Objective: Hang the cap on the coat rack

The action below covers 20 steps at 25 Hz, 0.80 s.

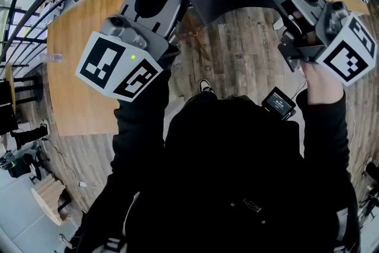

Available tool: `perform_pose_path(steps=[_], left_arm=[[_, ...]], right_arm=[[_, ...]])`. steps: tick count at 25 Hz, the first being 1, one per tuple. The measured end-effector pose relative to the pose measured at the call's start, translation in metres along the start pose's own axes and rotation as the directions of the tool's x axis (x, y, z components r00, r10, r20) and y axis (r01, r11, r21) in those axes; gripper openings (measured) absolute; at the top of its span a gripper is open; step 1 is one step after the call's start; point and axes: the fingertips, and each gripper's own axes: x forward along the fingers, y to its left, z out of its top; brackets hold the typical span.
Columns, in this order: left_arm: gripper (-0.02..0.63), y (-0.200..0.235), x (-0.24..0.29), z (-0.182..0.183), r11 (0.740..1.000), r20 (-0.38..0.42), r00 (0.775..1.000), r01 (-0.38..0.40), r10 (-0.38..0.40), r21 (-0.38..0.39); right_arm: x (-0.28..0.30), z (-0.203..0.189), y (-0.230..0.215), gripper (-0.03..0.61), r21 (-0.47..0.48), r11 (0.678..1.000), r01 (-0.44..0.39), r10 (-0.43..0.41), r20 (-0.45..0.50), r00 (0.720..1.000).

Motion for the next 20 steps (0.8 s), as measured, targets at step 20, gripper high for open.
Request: perform_pose_path(steps=[20], left_arm=[[0.005, 0.006, 0.013, -0.012, 0.999, 0.023, 0.999, 0.034, -0.034, -0.013]], right_arm=[[-0.004, 0.002, -0.009, 0.038, -0.014, 1.000, 0.022, -0.021, 0.033, 0.999]])
